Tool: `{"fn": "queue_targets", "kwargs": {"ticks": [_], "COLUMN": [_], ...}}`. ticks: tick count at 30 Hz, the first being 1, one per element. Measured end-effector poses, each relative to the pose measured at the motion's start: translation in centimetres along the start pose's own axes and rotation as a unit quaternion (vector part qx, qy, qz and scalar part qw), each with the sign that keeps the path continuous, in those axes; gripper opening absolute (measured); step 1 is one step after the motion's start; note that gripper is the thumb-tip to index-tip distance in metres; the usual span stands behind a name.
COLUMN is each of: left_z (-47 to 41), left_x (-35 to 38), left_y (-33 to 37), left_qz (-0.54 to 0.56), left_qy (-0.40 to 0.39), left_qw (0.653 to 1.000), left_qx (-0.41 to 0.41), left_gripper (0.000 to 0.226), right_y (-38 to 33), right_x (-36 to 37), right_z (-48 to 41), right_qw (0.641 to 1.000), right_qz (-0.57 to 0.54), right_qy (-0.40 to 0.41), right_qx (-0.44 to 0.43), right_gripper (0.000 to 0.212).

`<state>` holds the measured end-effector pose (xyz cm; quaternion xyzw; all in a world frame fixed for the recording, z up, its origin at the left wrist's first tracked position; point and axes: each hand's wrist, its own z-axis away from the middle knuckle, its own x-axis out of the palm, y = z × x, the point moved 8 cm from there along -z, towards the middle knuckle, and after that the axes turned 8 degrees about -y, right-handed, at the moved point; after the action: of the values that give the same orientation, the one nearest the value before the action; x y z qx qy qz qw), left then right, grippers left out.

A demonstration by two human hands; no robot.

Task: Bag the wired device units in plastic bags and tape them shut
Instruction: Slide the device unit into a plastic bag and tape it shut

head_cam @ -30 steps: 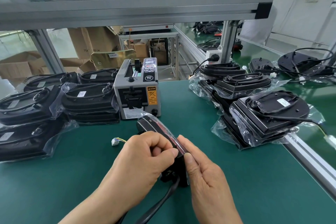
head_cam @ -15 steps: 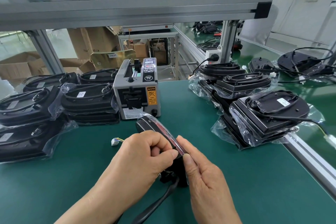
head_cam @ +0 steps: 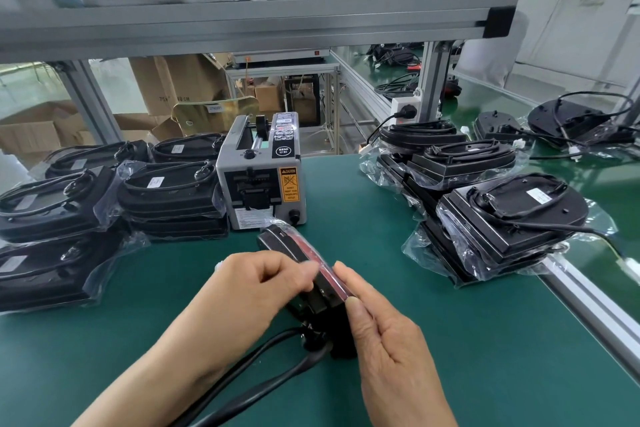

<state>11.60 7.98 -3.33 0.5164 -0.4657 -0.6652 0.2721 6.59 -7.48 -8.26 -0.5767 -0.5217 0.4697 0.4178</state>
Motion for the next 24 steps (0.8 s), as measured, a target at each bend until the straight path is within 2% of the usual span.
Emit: {"fn": "queue_targets", "kwargs": {"ticks": [2, 5, 8, 10, 13, 18, 24], "left_z": [0.3, 0.8, 1.0, 0.8, 0.3, 0.1, 0.2], "left_x": [-0.5, 0.1, 0.1, 0.1, 0.5, 0.9, 0.9], "left_y": [-0.1, 0.2, 0.9, 0.7, 0.0, 0.0, 0.9], "left_qz": [0.02, 0.021, -0.01, -0.028, -0.043, -0.024, 0.025], "left_qy": [0.021, 0.003, 0.037, 0.048, 0.03, 0.018, 0.048], "left_qw": [1.0, 1.0, 0.999, 0.998, 0.998, 0.999, 0.998], "left_qx": [0.0, 0.011, 0.025, 0.007, -0.029, -0.039, 0.022], "left_gripper": [0.048, 0.046, 0.028, 0.021, 0.025, 0.023, 0.018], "right_y": [0.0, -0.1, 0.0, 0.0, 0.0, -0.1, -0.2], "right_x": [-0.1, -0.2, -0.2, -0.2, 0.0, 0.0, 0.1], "right_z": [0.0, 0.0, 0.0, 0.1, 0.0, 0.0, 0.1], "right_qw": [1.0, 1.0, 1.0, 1.0, 1.0, 1.0, 1.0], "right_qz": [-0.003, -0.003, -0.006, -0.006, -0.003, 0.001, 0.002], "right_qy": [0.002, 0.003, 0.005, 0.005, 0.004, 0.004, 0.0], "right_qx": [0.002, 0.003, 0.002, 0.001, 0.0, -0.003, -0.005], "right_gripper": [0.042, 0.042, 0.041, 0.041, 0.041, 0.042, 0.04]}}
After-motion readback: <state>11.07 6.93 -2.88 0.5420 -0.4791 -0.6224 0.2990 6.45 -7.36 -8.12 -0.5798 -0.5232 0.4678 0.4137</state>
